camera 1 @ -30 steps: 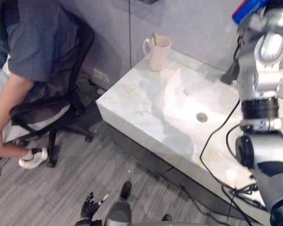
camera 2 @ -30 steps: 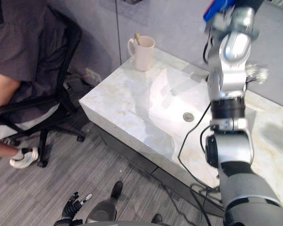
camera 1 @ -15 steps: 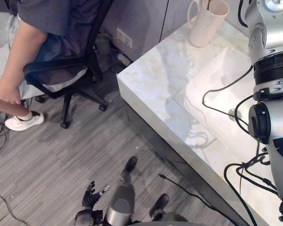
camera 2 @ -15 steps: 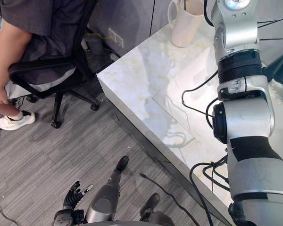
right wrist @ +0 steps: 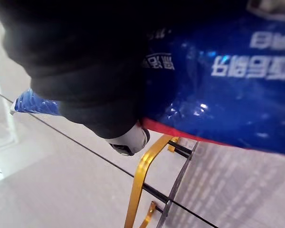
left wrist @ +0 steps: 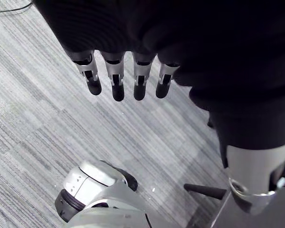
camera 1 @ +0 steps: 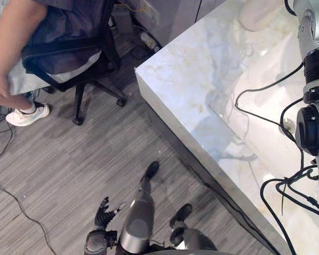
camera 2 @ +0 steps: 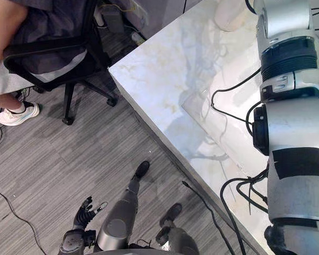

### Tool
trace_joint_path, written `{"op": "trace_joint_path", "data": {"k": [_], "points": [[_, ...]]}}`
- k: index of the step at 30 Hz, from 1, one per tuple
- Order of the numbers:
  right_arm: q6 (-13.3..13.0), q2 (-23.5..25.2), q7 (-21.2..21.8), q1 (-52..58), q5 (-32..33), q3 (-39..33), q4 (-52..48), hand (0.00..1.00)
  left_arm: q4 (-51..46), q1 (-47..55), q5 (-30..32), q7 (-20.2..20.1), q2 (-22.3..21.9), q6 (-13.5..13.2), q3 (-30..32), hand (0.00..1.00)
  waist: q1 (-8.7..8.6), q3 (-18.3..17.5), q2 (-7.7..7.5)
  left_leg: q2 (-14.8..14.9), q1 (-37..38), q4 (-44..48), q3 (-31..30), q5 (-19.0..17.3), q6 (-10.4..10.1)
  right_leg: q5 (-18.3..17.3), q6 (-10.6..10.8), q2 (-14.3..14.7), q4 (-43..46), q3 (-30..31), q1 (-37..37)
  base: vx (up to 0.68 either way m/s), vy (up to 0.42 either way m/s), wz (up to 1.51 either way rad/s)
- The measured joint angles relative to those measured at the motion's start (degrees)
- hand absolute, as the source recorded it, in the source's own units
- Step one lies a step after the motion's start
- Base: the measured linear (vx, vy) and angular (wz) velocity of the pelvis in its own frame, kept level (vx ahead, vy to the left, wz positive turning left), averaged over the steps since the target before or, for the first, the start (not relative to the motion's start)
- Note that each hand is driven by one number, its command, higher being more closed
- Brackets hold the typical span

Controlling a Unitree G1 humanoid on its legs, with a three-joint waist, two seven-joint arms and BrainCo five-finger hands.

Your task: Organize washtable

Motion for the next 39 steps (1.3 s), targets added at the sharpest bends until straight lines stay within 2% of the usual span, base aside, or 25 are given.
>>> {"op": "trace_joint_path", "data": {"k": [3, 9, 10, 25, 28, 33, 39], "points": [[-0.1, -1.0, -1.8, -0.2, -0.1, -0.1, -0.4, 1.0, 0.0, -0.9, 0.0, 0.0, 0.0, 0.0, -0.4, 0.0, 0.94, 0.4, 0.1, 0.0, -0.8, 0.0, 0.0, 0.0, 0.0, -0.1, 0.1, 0.0, 0.0, 0.0, -0.8, -0.01, 0.049, 0.0], [-0.2, -1.7, -4.2, -0.2, -0.1, -0.6, -2.2, 1.0, 0.0, -1.5, 0.0, 0.0, 0.0, -0.3, -0.6, 0.0, 1.26, 1.6, 0.41, -0.3, -1.5, 0.0, -0.9, 0.0, 0.0, -0.3, 0.5, 0.0, 0.0, -0.9, -1.1, 0.01, 0.037, 0.07], [-0.3, -1.7, -4.8, -0.2, -0.1, -0.6, -3.1, 0.0, -0.1, -1.6, 0.0, 0.0, 0.0, -0.3, -0.7, 0.0, 1.28, 1.7, 0.55, -0.3, -1.7, 0.0, -1.1, 0.0, 0.0, -0.4, 0.5, 0.0, 0.0, -1.2, -1.2, 0.03, 0.036, 0.12], [-0.4, -2.0, -6.1, 0.0, -0.6, -0.9, -4.0, 0.0, -0.1, -1.8, 0.1, 1.0, -0.2, -0.3, -1.1, 0.0, 2.36, 2.3, 1.52, -0.7, -1.9, 0.0, -1.9, 0.0, 0.0, -0.9, 0.5, -0.1, 0.4, -2.3, -1.0, 0.01, 0.035, 0.03], [-1.2, -2.0, -6.3, 1.4, -0.6, -2.5, -5.0, 0.0, -0.1, -1.9, 0.1, 1.0, -0.2, -0.3, -1.1, 0.0, 2.38, 2.3, 1.51, -0.7, -1.6, 0.0, -2.0, 0.0, 0.0, -1.1, 0.7, -0.2, 0.7, -2.4, -0.9, 0.0, 0.041, 0.02], [-1.4, -2.0, -7.1, 4.4, -0.6, -4.7, -6.6, 0.0, 0.0, -1.8, 0.1, 1.3, -0.4, -0.3, -1.5, 0.0, 2.21, 2.2, 1.5, -0.8, -0.5, 0.0, -2.0, 0.0, 0.0, -2.0, 0.8, -0.7, 2.4, -2.4, -0.4, -0.01, 0.045, 0.01], [-1.4, -1.6, -7.6, 8.4, -0.8, -8.4, -9.5, 0.0, 0.0, -1.8, 0.2, 1.3, -0.3, 0.3, -1.5, 0.0, 0.89, 2.2, 1.44, -1.0, 0.7, 0.0, -1.9, 0.0, 0.0, -2.0, 0.8, -0.9, 2.7, -2.2, 0.5, -0.03, 0.05, -0.01]]}}
